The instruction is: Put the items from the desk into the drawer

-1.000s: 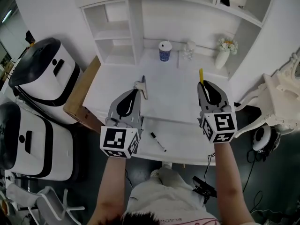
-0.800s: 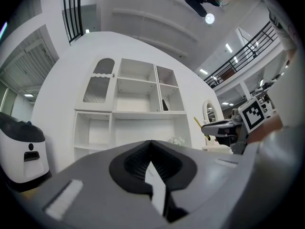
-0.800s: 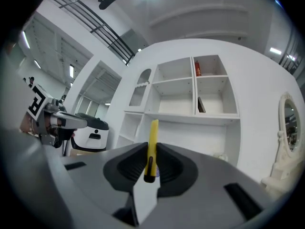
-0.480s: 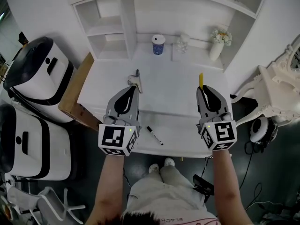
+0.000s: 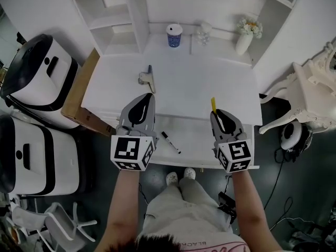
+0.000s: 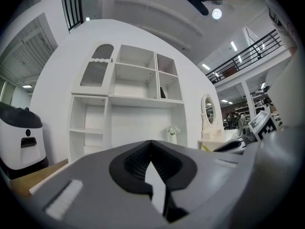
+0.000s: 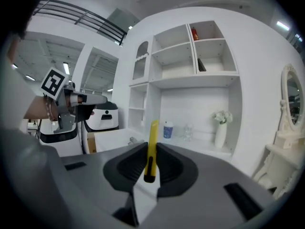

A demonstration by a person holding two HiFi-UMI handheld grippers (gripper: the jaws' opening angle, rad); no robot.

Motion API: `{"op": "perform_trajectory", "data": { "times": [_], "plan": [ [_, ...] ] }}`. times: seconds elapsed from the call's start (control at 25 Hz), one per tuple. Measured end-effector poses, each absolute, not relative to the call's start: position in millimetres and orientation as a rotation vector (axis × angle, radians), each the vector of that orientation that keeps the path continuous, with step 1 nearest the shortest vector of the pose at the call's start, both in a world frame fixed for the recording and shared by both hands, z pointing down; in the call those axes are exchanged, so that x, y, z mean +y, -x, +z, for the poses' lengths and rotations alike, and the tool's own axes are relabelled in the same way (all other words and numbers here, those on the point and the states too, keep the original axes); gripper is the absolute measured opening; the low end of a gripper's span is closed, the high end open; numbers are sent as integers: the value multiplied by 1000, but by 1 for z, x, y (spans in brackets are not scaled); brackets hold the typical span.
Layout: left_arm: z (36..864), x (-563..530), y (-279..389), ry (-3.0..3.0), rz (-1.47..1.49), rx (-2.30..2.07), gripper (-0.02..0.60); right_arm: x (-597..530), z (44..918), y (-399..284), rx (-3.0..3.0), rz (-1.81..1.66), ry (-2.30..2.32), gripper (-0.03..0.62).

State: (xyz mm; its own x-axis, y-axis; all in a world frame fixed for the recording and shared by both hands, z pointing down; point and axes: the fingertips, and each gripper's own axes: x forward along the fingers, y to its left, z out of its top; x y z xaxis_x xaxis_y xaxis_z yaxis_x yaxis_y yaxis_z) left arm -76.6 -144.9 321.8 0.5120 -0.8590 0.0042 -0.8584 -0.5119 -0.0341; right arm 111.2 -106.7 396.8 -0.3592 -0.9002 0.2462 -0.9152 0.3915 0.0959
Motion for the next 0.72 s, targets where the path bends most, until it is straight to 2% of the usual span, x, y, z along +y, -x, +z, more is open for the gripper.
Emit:
{"op": "perform_trajectory", "data": {
  "times": [0.72],
  "plan": [
    [362, -164, 56, 2766, -126, 1584, 9, -88, 559, -105, -2110, 685, -1155, 60]
  ]
}}
